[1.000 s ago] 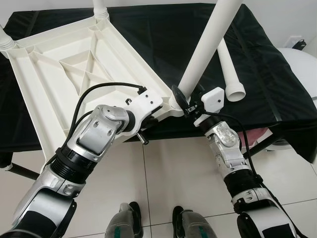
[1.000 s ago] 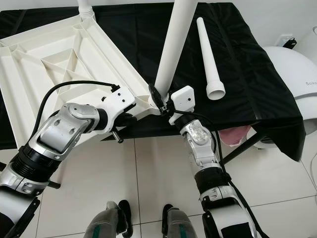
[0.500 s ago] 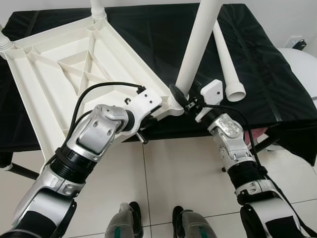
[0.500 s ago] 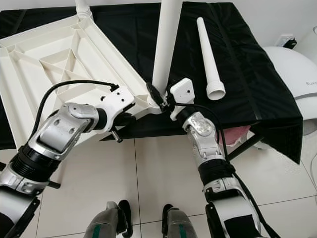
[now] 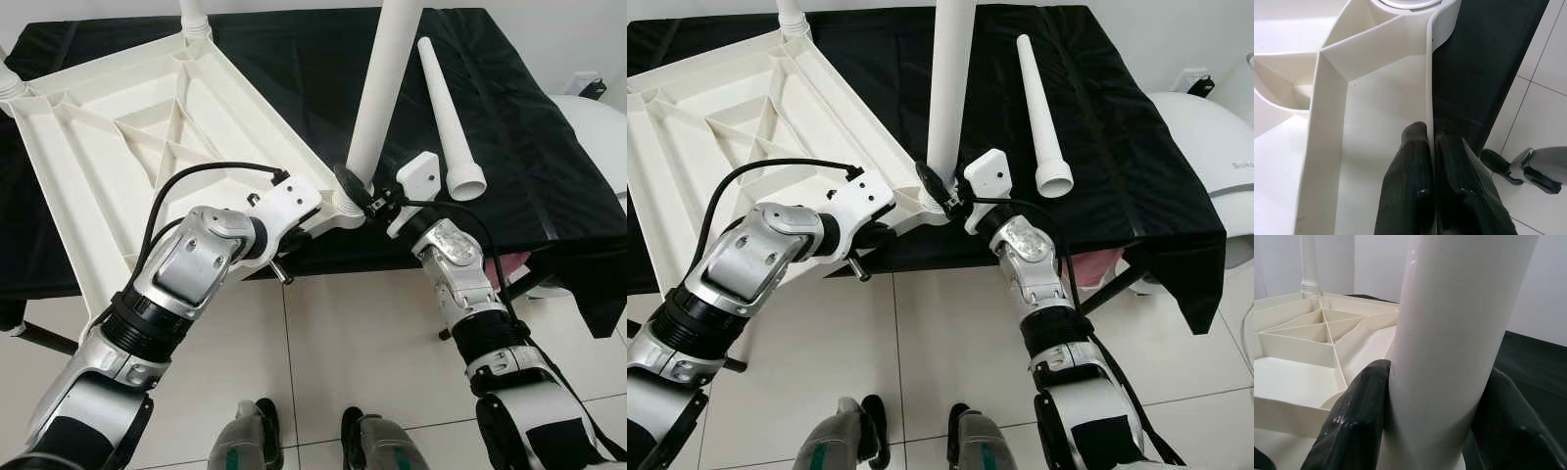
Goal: Building children table
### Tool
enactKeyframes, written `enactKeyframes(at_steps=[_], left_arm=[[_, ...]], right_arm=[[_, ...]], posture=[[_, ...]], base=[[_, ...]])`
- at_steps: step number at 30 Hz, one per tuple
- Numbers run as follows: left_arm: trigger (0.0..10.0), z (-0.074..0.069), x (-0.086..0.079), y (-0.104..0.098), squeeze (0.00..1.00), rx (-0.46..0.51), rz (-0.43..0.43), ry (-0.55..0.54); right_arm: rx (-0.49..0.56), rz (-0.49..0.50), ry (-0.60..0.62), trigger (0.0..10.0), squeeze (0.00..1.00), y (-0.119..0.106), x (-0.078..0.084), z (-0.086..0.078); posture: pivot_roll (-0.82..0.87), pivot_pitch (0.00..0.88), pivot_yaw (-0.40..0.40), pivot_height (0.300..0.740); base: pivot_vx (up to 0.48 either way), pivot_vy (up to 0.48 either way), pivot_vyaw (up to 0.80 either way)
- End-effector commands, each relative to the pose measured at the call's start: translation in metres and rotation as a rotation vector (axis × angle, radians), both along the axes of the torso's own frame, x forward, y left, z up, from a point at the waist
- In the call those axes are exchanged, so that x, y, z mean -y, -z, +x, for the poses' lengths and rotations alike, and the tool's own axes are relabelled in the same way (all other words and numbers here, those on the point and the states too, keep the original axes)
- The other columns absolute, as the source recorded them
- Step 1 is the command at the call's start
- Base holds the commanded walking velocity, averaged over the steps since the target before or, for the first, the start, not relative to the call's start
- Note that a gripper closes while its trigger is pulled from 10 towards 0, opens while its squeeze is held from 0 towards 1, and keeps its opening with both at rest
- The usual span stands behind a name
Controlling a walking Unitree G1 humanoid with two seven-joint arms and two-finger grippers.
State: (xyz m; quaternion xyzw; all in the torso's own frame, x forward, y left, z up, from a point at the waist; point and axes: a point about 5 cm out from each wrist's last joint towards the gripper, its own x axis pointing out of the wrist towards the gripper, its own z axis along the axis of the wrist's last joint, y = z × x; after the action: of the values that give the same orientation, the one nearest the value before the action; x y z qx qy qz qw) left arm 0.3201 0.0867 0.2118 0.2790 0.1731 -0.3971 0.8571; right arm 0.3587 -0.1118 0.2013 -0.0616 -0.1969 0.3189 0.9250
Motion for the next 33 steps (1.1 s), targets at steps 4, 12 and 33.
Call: enactKeyframes(at_steps=[4,12,33], left_arm=[[10.0,0.004,-0.009,-0.026,0.00,0.139,-0.007,-0.071],[10.0,0.002,-0.009,-0.023,0.00,0.135,0.000,-0.063],[10.0,0.000,-0.007,-0.023,0.00,0.132,-0.007,-0.063]], right_arm=[[-0.232,-0.010,0.079,10.0,0.00,0.043,0.032,0.001],[-0.229,-0.009,-0.035,10.0,0.00,0.038,0.036,0.000],[-0.225,-0.130,-0.221,10.0,0.00,0.023,0.034,0.006]], posture=[[-0.02,0.172,-0.004,0.740],[-0.02,0.162,-0.004,0.740],[-0.02,0.176,-0.013,0.740]], base=[[0.000,0.000,0.00],[0.000,0.000,0.00],[0.000,0.000,0.00]])
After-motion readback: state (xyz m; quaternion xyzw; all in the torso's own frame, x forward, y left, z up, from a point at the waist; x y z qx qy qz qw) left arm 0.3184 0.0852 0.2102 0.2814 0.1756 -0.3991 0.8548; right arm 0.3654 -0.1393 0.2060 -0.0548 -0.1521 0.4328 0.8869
